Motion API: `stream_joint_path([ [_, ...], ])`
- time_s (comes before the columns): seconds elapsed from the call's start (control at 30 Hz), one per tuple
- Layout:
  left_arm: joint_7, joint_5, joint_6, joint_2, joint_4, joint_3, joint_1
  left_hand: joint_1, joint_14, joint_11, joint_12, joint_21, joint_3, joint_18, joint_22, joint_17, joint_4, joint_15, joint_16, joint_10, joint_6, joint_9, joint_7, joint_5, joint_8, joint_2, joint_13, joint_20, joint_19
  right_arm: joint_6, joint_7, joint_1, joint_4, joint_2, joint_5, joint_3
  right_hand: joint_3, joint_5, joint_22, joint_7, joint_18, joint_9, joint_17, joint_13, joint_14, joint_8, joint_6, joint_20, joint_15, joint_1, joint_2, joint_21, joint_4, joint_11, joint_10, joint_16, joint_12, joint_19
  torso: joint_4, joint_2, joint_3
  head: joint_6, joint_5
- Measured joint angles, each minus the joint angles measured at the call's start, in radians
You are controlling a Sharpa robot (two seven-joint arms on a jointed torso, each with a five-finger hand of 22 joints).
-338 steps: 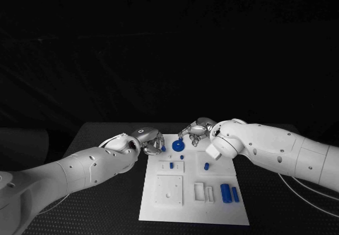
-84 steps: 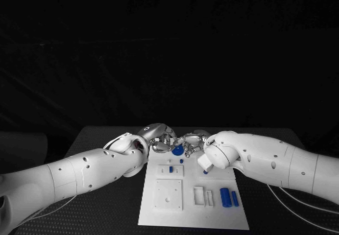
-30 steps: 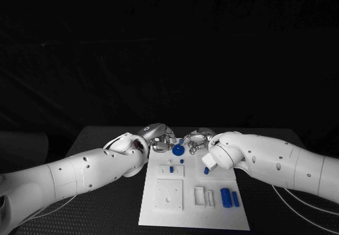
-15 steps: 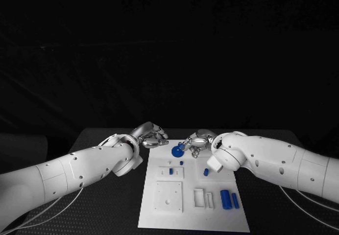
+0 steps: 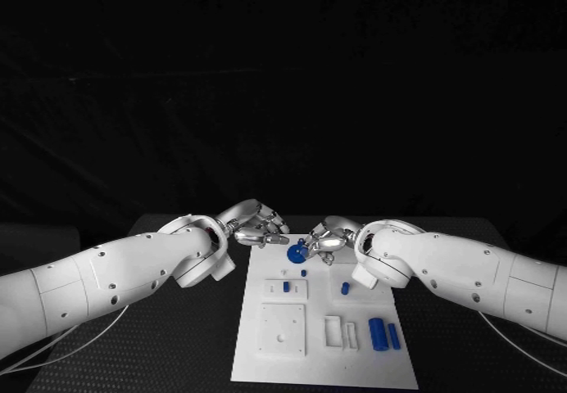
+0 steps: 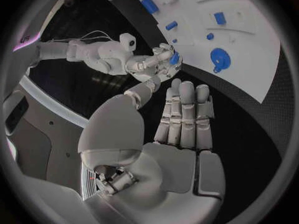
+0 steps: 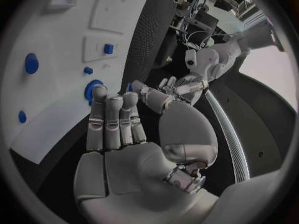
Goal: Assemble the parts on the task board
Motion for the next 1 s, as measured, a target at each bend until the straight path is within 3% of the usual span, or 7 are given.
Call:
stream_joint_path([
  [0.17, -0.009, 0.058, 0.088, -0.013, 0.010, -0.002, 0.001, -0.072, -0.008, -0.002, -0.014, -0.019, -0.046, 0.000, 0.000, -0.007, 0.041, 0.003, -0.026, 0.027, 0.008, 0.003, -0.001, 0.000, 0.006, 0.042, -0.002, 0.005, -0.016, 0.042, 0.008, 0.000, 0.022, -0.007, -0.051, 0.002, -0.003, 0.000, 0.000, 0.000, 0.000, 0.000, 0.000, 0.000, 0.000, 0.000, 0.000, 0.000, 0.000, 0.000, 0.000, 0.000, 0.003, 0.000, 0.000, 0.000, -0.004, 0.000, 0.0000, 0.000, -0.0001, -0.001, 0.001],
  [0.33, -0.023, 0.032, 0.096, -0.015, 0.028, -0.002, 0.001, -0.072, -0.009, -0.003, -0.024, -0.023, -0.060, 0.000, 0.000, -0.005, 0.047, 0.001, -0.026, 0.041, -0.013, 0.004, 0.000, 0.000, 0.005, 0.042, -0.003, 0.005, -0.016, 0.064, 0.011, 0.000, 0.048, -0.015, -0.090, 0.002, -0.003, 0.000, 0.000, 0.000, 0.000, 0.000, 0.000, 0.000, 0.000, 0.000, -0.001, 0.000, 0.000, 0.000, 0.000, 0.000, 0.003, 0.000, 0.000, 0.000, -0.004, 0.000, 0.0000, 0.000, -0.0007, -0.002, -0.001],
  [0.5, -0.039, -0.091, 0.088, -0.016, 0.054, -0.002, 0.001, -0.082, 0.029, -0.009, -0.029, -0.023, -0.072, 0.000, 0.000, 0.006, 0.069, -0.011, -0.030, 0.073, -0.045, 0.009, 0.012, 0.000, -0.001, 0.033, 0.003, -0.001, 0.009, 0.083, 0.011, 0.000, 0.076, -0.028, -0.137, 0.004, -0.005, -0.001, 0.000, 0.001, 0.000, 0.000, 0.000, 0.001, 0.000, 0.000, -0.001, 0.000, 0.001, 0.000, 0.000, 0.000, 0.000, 0.000, 0.000, 0.000, -0.004, 0.000, -0.0001, 0.001, -0.0012, -0.004, -0.003],
  [0.77, -0.062, -0.272, 0.081, -0.019, 0.083, -0.004, 0.001, -0.097, 0.056, -0.025, -0.009, -0.008, -0.081, 0.001, 0.001, 0.037, 0.123, -0.027, 0.006, 0.107, -0.028, 0.027, -0.005, 0.000, 0.004, 0.018, 0.029, -0.011, 0.040, 0.106, 0.010, 0.000, 0.097, -0.033, -0.167, 0.005, -0.005, -0.001, 0.000, 0.002, 0.000, 0.000, 0.000, 0.001, 0.000, 0.000, -0.002, -0.004, 0.001, -0.001, -0.001, 0.000, 0.000, 0.000, 0.000, 0.000, -0.004, -0.004, -0.0012, 0.001, -0.0016, -0.010, -0.007],
  [0.87, -0.074, -0.315, 0.081, -0.023, 0.087, -0.005, 0.001, -0.136, 0.061, -0.031, 0.001, -0.001, -0.086, 0.001, 0.001, 0.050, 0.183, -0.032, 0.021, 0.113, -0.022, 0.032, -0.011, 0.000, 0.004, 0.010, 0.039, -0.014, 0.044, 0.112, 0.010, 0.000, 0.103, -0.036, -0.169, 0.005, -0.005, -0.001, 0.000, 0.002, 0.000, 0.007, 0.000, 0.001, -0.001, 0.000, -0.002, -0.004, 0.002, -0.001, -0.001, 0.000, 0.000, 0.000, 0.000, 0.000, -0.004, -0.004, -0.0007, 0.001, -0.0016, -0.014, -0.008],
  [1.0, -0.090, -0.351, 0.084, -0.031, 0.089, -0.006, 0.001, -0.221, 0.081, -0.043, 0.024, 0.019, -0.105, 0.003, 0.001, 0.071, 0.311, -0.045, 0.051, 0.136, -0.002, 0.044, -0.031, 0.000, 0.023, 0.020, 0.058, -0.019, 0.060, 0.121, 0.009, 0.000, 0.110, -0.039, -0.169, 0.005, -0.006, -0.001, 0.000, 0.003, 0.000, 0.008, 0.000, 0.002, -0.001, -0.001, -0.003, -0.004, 0.003, -0.001, -0.001, 0.000, 0.000, 0.000, 0.000, 0.000, -0.004, -0.004, -0.0001, 0.001, -0.0013, -0.017, -0.009],
])
